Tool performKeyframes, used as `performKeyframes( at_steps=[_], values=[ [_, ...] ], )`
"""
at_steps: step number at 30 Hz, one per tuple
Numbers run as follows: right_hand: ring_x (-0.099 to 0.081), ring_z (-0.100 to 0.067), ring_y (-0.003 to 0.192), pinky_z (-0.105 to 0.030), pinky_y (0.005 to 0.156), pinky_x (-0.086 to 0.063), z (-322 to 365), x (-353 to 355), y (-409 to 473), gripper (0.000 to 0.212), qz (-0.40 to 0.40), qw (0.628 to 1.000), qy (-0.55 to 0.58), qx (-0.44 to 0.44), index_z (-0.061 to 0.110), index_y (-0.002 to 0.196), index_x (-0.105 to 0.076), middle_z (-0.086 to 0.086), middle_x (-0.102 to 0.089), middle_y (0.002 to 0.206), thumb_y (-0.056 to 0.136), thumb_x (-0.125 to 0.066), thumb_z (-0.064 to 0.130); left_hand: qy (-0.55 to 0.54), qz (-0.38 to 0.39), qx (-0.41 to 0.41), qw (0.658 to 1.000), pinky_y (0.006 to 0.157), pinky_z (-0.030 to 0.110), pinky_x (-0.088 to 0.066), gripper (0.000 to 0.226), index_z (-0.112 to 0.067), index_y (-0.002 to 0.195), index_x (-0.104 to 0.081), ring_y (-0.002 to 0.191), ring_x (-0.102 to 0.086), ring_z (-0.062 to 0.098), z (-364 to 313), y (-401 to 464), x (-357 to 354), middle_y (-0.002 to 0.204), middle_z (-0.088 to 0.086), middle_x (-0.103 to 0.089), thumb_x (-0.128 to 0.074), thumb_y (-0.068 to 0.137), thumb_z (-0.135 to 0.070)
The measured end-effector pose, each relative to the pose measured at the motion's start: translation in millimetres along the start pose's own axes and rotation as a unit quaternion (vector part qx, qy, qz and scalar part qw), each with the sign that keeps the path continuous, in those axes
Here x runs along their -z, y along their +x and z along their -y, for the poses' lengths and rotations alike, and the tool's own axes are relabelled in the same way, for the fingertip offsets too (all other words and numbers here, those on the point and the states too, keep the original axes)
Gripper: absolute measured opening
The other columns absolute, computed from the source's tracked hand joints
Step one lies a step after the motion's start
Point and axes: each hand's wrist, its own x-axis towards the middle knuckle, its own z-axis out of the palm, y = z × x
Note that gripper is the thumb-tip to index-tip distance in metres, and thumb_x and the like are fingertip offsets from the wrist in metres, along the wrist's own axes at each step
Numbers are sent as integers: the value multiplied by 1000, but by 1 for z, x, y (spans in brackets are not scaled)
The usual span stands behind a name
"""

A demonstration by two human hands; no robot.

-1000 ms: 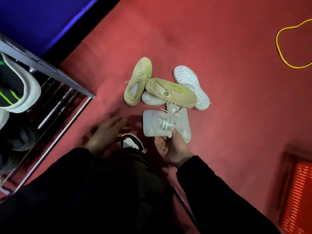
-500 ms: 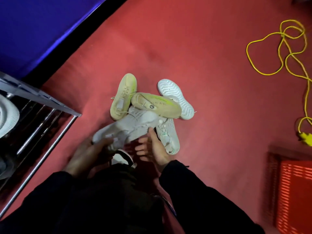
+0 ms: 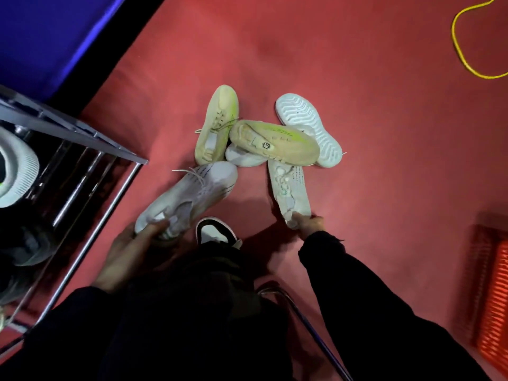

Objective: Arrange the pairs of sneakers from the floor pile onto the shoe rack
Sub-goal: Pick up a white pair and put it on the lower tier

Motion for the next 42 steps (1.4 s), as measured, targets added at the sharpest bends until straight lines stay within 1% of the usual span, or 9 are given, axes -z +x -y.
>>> performKeyframes(
  at_steps=[3,7,12,19,23,26,29,33,42],
  values=[
    [-62,-17,48,-21,45,-46,15,-9,-37,27,69,996,1,-54,0,103,-69,-6,-70,70,83,-76,17,-18,-8,-3,1000,64,22,-58,72,-13,117,-70,87,-75,16,-25,-29,-6,100,5,-78,-72,73,-70],
    [-52,-15,43,-20,43,-38,20,-26,-80,41,148,988,-12,-46,8,105,-61,-9,-62,74,86,-67,44,-86,-20,30,996,39,7,-42,29,-9,98,-72,50,-66,0,-52,-77,-14,63,-3,-73,-62,95,-37],
    [-41,-13,39,-18,39,-29,46,-20,-140,34,267,959,-90,3,17,87,-62,-7,-57,63,93,-56,50,-202,-65,25,977,72,23,-55,46,-10,101,-72,91,-70,27,-29,-101,-5,95,8,-73,-73,82,-52],
    [-56,-13,58,-31,57,-43,106,-33,-209,31,251,814,-421,312,18,85,-61,8,-60,64,94,-60,47,-453,-103,35,885,46,20,-48,52,10,110,-59,48,-63,12,6,-128,6,78,15,-63,-78,84,-31],
    [-66,-18,92,-41,88,-52,131,-60,-250,34,262,750,-471,383,23,109,-61,6,-71,98,92,-58,52,-584,-103,10,805,56,22,-56,55,6,134,-52,74,-69,12,0,-125,26,106,12,-68,-73,90,-20],
    [-67,-18,90,-39,86,-53,140,-80,-273,27,252,726,-480,423,23,109,-60,3,-71,98,97,-56,46,-643,-113,-6,757,61,24,-57,53,3,134,-54,87,-69,15,-15,-113,42,115,11,-69,-74,90,-19],
    [-63,-15,59,-33,56,-54,144,-102,-287,22,283,740,-458,403,26,105,-58,1,-66,75,96,-56,47,-672,-93,-23,734,79,30,-59,42,0,127,-62,91,-71,14,-33,-101,57,112,8,-73,-73,91,-18],
    [-61,-14,52,-34,52,-56,144,-128,-296,22,286,784,-403,376,27,112,-55,-4,-68,77,99,-55,45,-680,-32,-21,732,98,37,-57,46,3,133,-58,113,-71,24,-43,-71,71,121,15,-73,-71,92,-13],
    [-57,-15,57,-33,56,-57,118,-160,-284,32,339,835,-314,300,21,129,-53,-2,-63,79,105,-46,40,-649,-162,-24,743,68,37,-61,41,7,119,-58,76,-75,20,-32,-25,84,92,16,-77,-74,83,-5]
  ],
)
